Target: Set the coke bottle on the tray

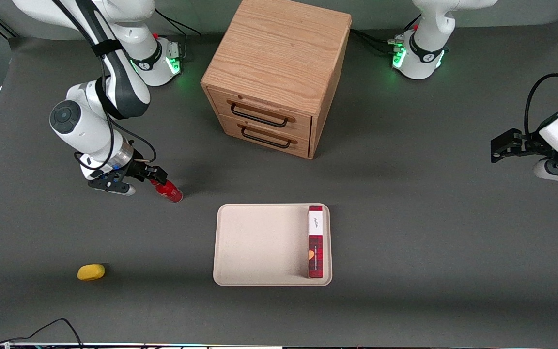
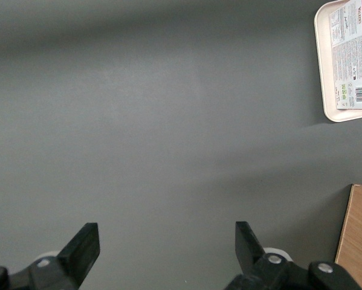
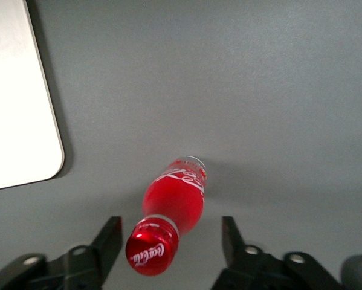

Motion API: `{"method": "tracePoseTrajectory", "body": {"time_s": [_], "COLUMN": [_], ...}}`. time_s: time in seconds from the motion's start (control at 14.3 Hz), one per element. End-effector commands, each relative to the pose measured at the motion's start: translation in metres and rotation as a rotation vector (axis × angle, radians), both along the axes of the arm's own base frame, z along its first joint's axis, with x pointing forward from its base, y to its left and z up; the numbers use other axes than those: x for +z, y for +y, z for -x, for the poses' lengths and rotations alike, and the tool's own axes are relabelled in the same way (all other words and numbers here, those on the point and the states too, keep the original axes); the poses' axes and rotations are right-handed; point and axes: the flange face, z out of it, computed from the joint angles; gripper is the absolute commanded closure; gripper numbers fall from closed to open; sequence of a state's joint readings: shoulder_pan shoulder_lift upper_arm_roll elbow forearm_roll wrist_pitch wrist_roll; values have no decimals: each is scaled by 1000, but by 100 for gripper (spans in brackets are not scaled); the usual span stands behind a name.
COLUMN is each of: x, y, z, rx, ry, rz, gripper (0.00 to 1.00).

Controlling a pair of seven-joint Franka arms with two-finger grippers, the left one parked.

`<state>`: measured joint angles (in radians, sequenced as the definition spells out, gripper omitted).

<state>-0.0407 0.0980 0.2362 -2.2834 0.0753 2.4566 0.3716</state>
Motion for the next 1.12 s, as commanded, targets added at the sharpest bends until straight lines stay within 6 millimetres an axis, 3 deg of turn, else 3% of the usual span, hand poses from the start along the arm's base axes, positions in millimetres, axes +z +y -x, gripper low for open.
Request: {"method": "tracePoseTrajectory", "body": {"time_s": [0.0, 0.21, 0.35, 0.84, 0.98, 1.05], "x": [-3, 1, 32, 269, 313, 326], "y": [1, 2, 3, 7, 9, 25], "z": [-1, -3, -7, -26, -44, -55], "rx": [7, 13, 26, 96, 95, 115], "ry": [-17, -24, -31, 40, 64, 83], "rz": [16, 20, 28, 68, 34, 15], "gripper": [100, 100, 100, 100, 100, 100]}}
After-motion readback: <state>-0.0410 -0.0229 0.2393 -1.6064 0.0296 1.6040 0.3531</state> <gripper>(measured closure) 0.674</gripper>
